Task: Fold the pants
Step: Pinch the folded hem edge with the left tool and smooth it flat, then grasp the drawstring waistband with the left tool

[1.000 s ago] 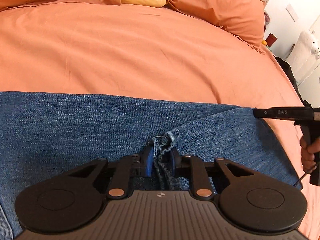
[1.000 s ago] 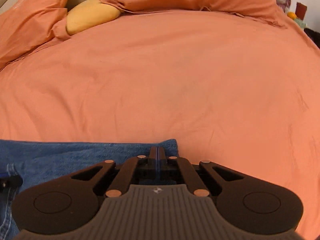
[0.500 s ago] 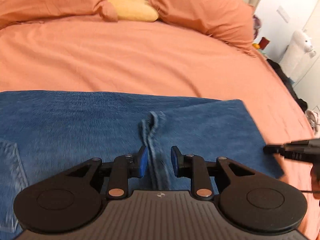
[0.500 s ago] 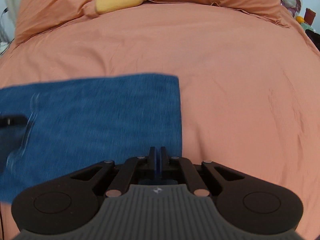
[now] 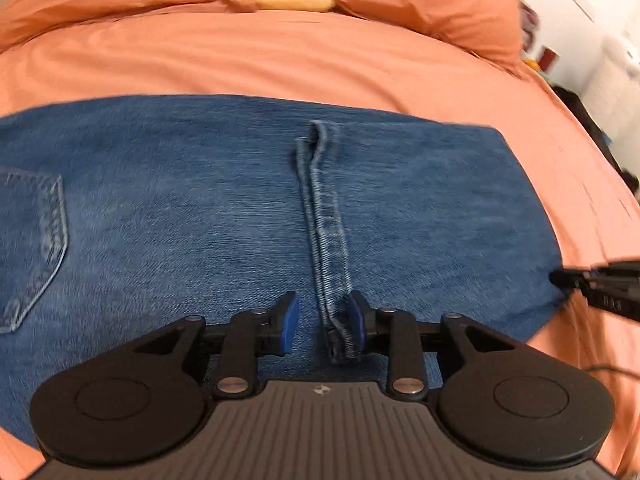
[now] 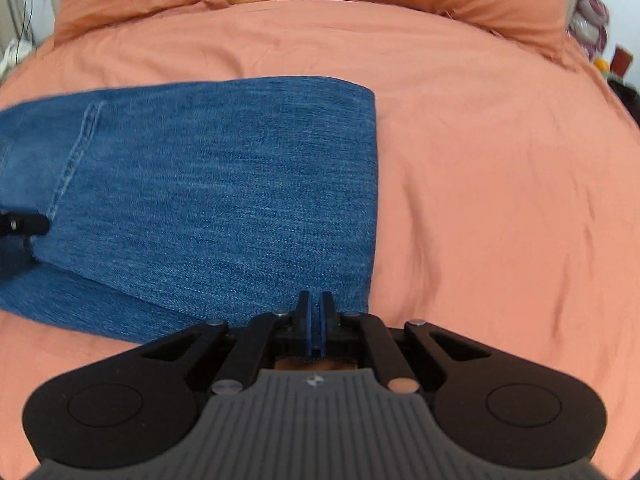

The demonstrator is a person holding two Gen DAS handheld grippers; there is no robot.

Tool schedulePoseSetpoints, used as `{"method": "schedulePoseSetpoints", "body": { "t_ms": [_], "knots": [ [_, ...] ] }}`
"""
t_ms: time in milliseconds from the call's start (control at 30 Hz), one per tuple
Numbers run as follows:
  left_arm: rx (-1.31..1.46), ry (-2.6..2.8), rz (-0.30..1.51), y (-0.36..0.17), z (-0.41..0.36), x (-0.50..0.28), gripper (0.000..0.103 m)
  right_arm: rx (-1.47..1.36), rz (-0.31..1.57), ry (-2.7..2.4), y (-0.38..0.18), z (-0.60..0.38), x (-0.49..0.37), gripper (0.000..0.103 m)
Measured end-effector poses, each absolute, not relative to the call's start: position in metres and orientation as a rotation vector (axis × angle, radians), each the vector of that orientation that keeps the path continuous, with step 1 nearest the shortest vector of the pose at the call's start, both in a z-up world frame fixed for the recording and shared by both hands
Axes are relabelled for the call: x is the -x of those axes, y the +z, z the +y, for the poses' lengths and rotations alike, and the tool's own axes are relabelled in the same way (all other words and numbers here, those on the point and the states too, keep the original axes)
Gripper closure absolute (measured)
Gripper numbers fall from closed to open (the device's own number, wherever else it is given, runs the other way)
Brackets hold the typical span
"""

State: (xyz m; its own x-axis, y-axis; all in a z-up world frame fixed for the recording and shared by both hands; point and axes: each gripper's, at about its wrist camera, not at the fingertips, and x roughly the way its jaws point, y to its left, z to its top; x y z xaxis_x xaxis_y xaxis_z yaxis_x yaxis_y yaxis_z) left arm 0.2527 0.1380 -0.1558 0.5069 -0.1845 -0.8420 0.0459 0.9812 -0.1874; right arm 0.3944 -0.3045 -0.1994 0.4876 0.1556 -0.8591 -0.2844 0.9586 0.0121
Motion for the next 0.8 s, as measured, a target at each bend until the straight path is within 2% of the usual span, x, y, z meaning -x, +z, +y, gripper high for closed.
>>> {"method": "schedulePoseSetpoints", "body": {
  "t_ms": [200,233,267,300,333,467,800],
  "knots": [
    [0.175,-0.062,0.984,-0.131,0.149,-0.221,0.069,0.250,1.050,0.236,-0.187,-0.288,-0.397,0.102],
    [0.169,-0.061,0.976,-0.125,0.155,-0.215,0.069,0.267,1.041,0.234,-0.181,-0.285,-0.395,0.095],
    [0.166,-0.054,0.965,-0.120,0.160,-0.210,0.069,0.266,1.027,0.246,-0.173,-0.282,-0.392,0.077],
    [0.171,-0.043,0.956,-0.115,0.168,-0.205,0.069,0.259,1.012,0.263,-0.167,-0.279,-0.388,0.068],
    [0.182,-0.031,0.948,-0.109,0.173,-0.202,0.069,0.253,0.999,0.282,-0.160,-0.275,-0.383,0.064],
    [0.268,0.024,0.913,-0.089,0.208,-0.186,0.068,0.315,0.962,0.354,-0.143,-0.246,-0.365,0.064],
    [0.459,0.193,0.834,-0.067,0.314,-0.160,0.051,0.529,0.857,0.507,-0.126,-0.150,-0.344,0.062]
  ]
}}
